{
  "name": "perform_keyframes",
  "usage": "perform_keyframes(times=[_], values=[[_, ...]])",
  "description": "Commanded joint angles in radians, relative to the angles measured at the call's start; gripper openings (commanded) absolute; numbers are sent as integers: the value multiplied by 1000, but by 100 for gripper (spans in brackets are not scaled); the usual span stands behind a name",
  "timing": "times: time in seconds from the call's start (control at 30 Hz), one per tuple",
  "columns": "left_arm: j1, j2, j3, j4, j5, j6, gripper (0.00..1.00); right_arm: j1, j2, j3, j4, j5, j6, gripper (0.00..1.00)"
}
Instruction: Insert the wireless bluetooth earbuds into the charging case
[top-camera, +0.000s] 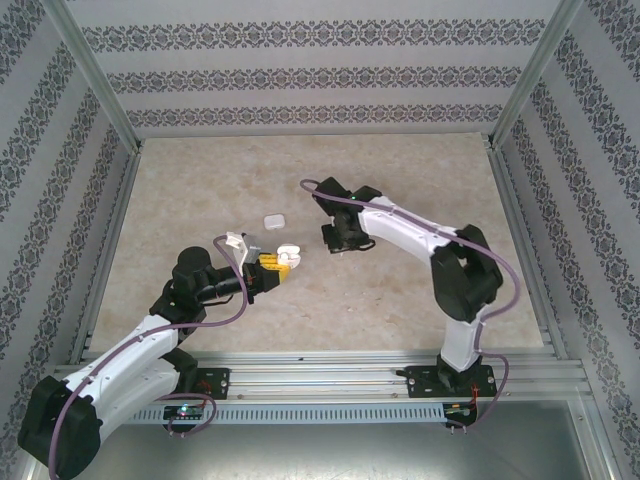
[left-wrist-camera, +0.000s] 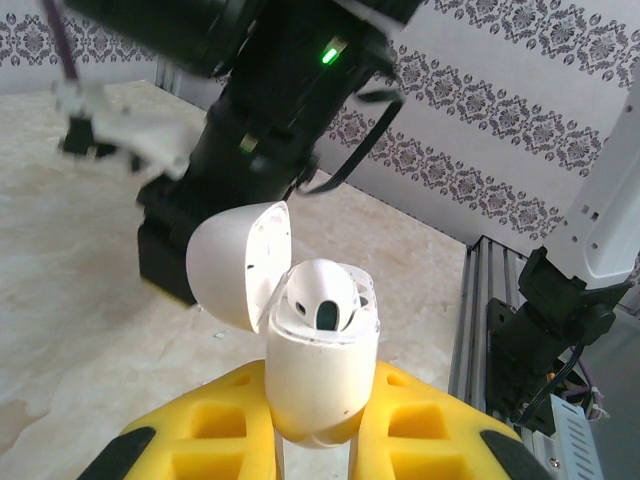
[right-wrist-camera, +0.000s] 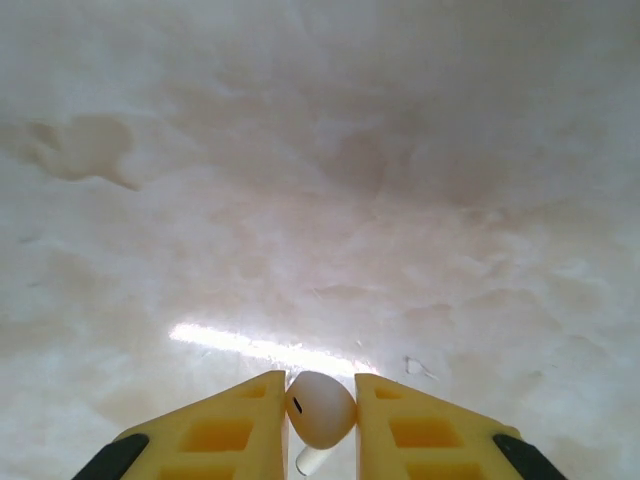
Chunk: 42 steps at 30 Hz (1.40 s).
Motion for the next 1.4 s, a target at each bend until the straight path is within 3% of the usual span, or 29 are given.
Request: perform_keyframes(times=[0.0,0.2,0.53,0.9,1.37], values=[[-5,8,42,47,28,-17,0,29,-131,-18,-5,88,-28,21],[-4,46,75,122,50,-79,0,78,-338,-53,73,126,-47,20],[-5,96,114,158,74,-128,0,161,-572,-125,330,42,-140,19],[-5,113,142,177,84,-166,0,218,-610,-199,525,-111,-191,19],[-5,129,161,191,75,-199,0,222,-592,-248,585,-190,-162,19]])
